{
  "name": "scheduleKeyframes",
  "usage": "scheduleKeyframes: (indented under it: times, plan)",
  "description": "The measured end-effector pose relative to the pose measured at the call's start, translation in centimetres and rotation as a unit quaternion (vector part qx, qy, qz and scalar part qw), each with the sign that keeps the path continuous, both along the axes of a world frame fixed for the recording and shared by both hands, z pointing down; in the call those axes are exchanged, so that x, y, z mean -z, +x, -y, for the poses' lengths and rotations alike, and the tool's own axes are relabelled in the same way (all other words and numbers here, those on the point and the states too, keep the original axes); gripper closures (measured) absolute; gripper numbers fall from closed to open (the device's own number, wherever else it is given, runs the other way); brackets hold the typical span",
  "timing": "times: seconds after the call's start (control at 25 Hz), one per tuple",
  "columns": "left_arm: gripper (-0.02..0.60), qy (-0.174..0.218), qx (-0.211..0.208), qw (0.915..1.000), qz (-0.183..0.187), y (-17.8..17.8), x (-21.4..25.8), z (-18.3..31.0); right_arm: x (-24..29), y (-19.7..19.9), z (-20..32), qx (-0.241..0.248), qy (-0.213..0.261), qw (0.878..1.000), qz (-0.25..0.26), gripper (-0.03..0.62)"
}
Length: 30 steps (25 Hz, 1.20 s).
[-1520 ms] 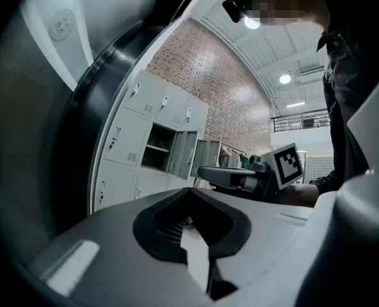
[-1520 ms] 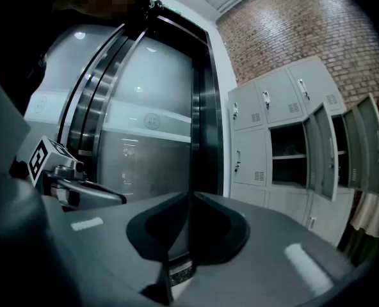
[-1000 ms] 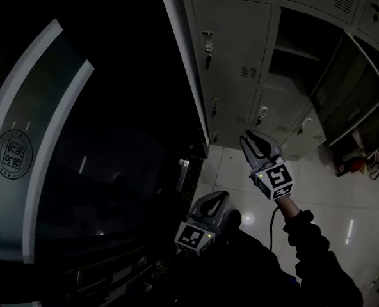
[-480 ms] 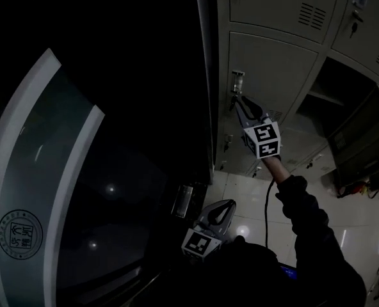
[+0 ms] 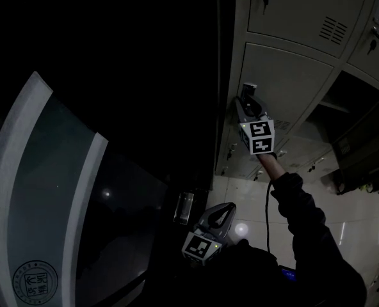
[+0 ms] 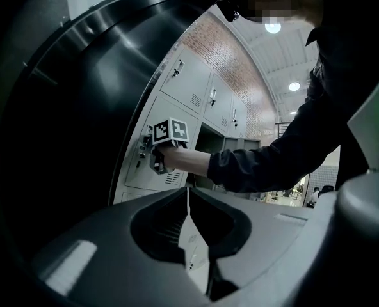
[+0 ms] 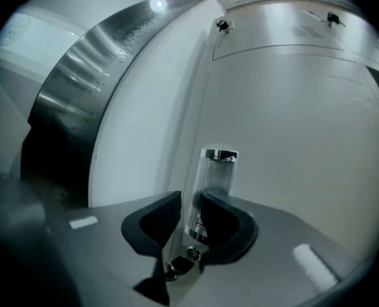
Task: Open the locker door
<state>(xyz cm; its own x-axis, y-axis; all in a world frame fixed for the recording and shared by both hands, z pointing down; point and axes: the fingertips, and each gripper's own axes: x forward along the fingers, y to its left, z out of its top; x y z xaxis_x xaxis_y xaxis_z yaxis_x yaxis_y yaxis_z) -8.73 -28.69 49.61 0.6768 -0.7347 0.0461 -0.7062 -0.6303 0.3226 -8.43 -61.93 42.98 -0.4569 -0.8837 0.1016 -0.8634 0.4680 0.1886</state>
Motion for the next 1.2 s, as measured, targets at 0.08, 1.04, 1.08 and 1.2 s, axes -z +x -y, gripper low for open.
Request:
scheduleKeyframes:
  times: [0.08,1.04,1.08,1.2]
  plan:
    - [0.561,-0.006,-0.008,0.9999,0.003,0.0,-0.2,-0.1,0.1,0.1,-1.3,0.016,0.002,1.000,0.012,0.518]
    - [0.561,-0.006,0.036,0.9988,0.033,13.5,-0.7,-29.2,-3.8,19.1,-47.4,0.117,-0.009,0.992,0.054,0.585]
    - [0.561,-0.015,0.042,0.9986,0.029,14.0,-0.7,-31.5,-5.1,19.5,-51.3,0.124,-0.028,0.990,0.058,0.585]
    - [0.561,-0.016,0.053,0.9981,0.027,15.1,-0.1,-36.8,-7.7,20.7,-61.3,0.133,-0.075,0.985,0.077,0.594]
